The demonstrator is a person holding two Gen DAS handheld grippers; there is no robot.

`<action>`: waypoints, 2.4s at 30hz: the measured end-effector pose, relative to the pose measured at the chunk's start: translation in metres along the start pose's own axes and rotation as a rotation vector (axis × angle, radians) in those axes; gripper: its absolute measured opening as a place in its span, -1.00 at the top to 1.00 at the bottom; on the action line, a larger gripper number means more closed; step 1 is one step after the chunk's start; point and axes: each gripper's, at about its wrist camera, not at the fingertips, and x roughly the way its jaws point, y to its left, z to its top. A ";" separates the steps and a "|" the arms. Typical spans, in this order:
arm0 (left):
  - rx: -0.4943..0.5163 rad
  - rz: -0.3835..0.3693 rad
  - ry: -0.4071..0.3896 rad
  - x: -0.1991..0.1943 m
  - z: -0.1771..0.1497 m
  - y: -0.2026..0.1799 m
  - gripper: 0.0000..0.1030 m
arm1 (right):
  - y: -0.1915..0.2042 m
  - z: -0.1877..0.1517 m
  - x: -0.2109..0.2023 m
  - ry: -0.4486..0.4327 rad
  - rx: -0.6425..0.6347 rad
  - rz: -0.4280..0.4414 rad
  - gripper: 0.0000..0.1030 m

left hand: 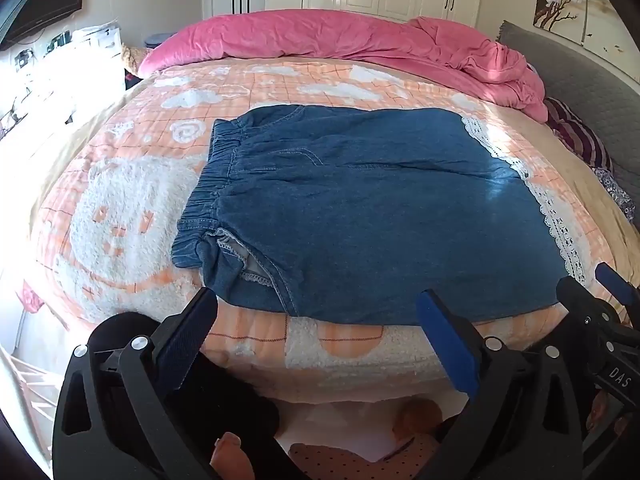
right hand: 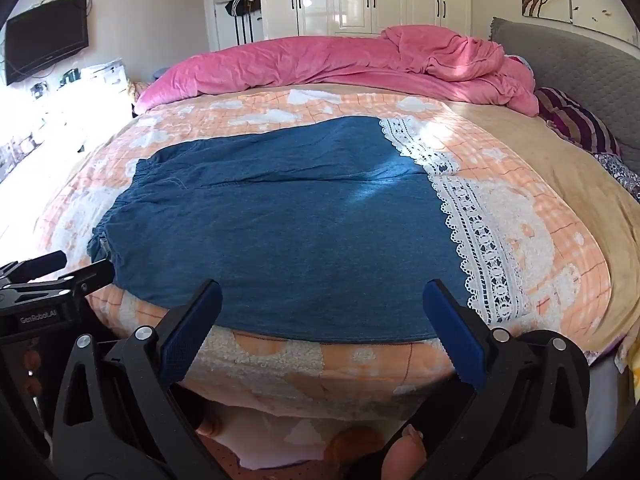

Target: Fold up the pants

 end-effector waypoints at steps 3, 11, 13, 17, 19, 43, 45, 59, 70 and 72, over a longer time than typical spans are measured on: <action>-0.001 0.000 0.005 0.001 0.000 0.000 -0.92 | 0.001 0.000 0.000 0.001 0.004 0.007 -0.84; 0.002 -0.014 0.001 -0.002 0.004 -0.001 -0.92 | 0.009 0.002 -0.002 0.001 0.001 0.006 -0.84; 0.005 -0.019 -0.003 -0.002 0.002 -0.002 -0.92 | 0.008 0.003 -0.001 0.003 -0.001 0.007 -0.84; 0.009 -0.019 0.000 -0.001 0.001 -0.003 -0.92 | 0.006 0.004 -0.003 0.006 -0.001 0.009 -0.84; 0.009 -0.018 0.001 -0.001 0.002 -0.002 -0.92 | 0.007 0.001 -0.001 0.008 -0.007 0.009 -0.84; 0.007 -0.012 -0.007 -0.001 0.003 -0.001 -0.92 | 0.006 0.001 0.000 0.003 -0.008 0.006 -0.84; 0.007 -0.012 -0.006 -0.001 0.002 -0.001 -0.92 | 0.005 0.001 0.000 0.005 -0.007 0.005 -0.84; 0.012 -0.008 -0.001 0.006 0.004 -0.002 -0.92 | 0.006 0.002 0.005 0.006 -0.016 0.004 -0.84; 0.001 -0.012 0.012 0.019 0.012 0.003 -0.92 | 0.012 0.011 0.023 0.031 -0.029 0.016 -0.84; -0.002 -0.011 0.014 0.023 0.016 0.004 -0.92 | 0.014 0.015 0.028 0.034 -0.036 0.020 -0.84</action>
